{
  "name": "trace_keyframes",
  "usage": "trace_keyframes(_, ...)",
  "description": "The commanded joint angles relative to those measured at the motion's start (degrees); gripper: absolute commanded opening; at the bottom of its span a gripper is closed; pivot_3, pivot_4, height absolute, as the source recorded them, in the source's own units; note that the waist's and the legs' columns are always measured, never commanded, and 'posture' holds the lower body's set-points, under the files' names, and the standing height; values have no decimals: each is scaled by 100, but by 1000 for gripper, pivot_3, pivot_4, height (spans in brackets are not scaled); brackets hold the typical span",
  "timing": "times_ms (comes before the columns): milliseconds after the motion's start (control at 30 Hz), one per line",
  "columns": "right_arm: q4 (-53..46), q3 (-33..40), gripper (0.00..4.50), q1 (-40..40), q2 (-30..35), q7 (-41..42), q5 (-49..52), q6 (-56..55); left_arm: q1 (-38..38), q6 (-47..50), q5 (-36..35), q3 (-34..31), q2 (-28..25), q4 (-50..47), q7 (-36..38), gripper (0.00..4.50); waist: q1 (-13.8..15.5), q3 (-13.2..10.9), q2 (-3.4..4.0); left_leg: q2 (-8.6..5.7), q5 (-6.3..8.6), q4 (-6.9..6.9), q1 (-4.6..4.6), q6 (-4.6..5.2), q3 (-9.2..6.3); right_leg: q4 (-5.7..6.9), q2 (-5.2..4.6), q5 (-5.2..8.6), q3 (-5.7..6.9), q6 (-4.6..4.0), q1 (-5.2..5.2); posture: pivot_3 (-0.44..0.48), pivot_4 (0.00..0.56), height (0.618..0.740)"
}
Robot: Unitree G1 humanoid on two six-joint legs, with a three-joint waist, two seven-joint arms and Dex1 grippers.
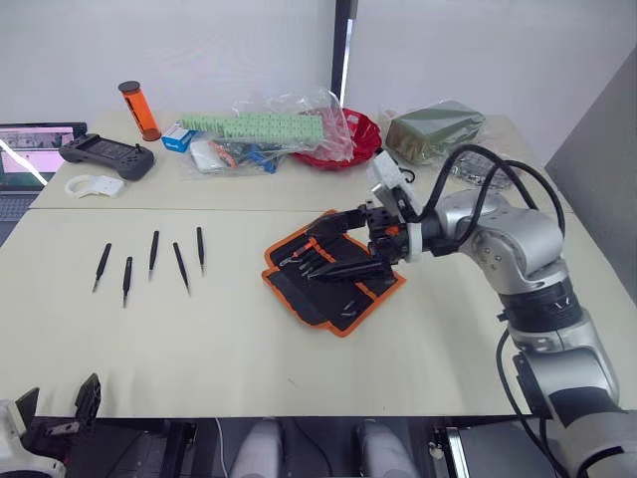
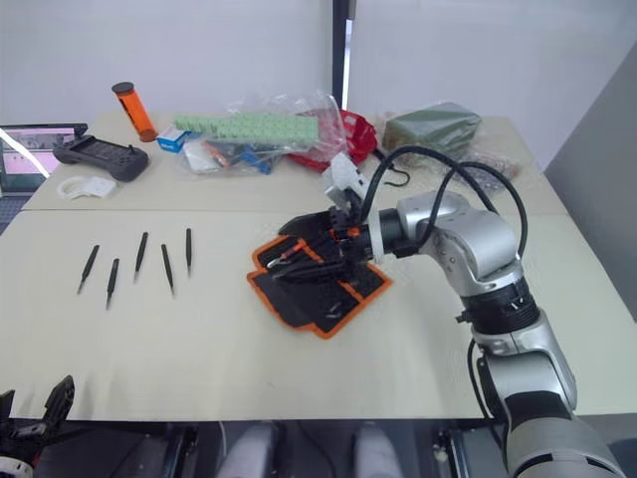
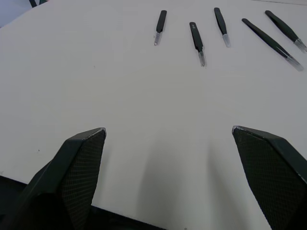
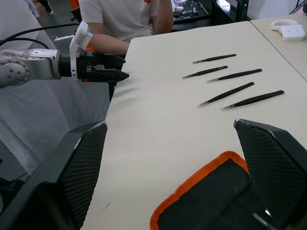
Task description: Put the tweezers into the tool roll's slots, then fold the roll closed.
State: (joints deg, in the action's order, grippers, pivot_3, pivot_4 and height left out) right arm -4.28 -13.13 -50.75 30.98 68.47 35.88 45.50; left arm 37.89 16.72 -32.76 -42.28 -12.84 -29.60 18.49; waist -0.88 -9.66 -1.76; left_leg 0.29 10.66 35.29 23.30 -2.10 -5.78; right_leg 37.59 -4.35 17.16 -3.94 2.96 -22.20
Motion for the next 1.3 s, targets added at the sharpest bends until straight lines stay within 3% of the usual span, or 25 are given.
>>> trace_keyframes(33,-214,108,4500,-47,-87,-116,-57,-120,-644,631,-82,-134,-551,71,-620,4477,17,0,0,0,-1,1,-1,0,-14,9,6,0,6,0,-1,0,150,740)
trace_keyframes(300,-930,340,4500,350,87,-558,42,237,-2632,1179,197,269,-2207,1995,-207,4477,-17,0,1,3,-3,-1,-3,-4,-15,29,10,-3,8,-5,-9,0,150,740)
trace_keyframes(467,-1277,524,4500,580,273,-800,97,402,-3751,1014,588,765,-2754,3455,152,4477,-22,-1,1,1,-3,-2,-4,-4,-15,31,8,-3,9,-4,-10,0,150,740)
trace_keyframes(800,-1588,748,4500,781,421,-1151,231,598,-4730,411,1104,1300,-2906,5116,635,4477,-83,-1,-1,3,-3,-9,-5,-4,-13,41,2,-3,14,-4,-18,0,150,740)
trace_keyframes(1000,-1655,766,4500,894,555,-1294,231,591,-4886,279,795,790,-2893,5272,675,4477,-117,-1,-1,3,-3,-9,-4,-4,-13,41,1,-3,14,-4,-20,0,150,740)
trace_keyframes(1300,-1609,608,4500,919,540,-1357,168,515,-4862,347,1063,1090,-3040,5429,848,4477,-131,-1,-1,2,-3,-8,-3,-4,-13,42,-2,-3,14,-4,-20,0,150,740)
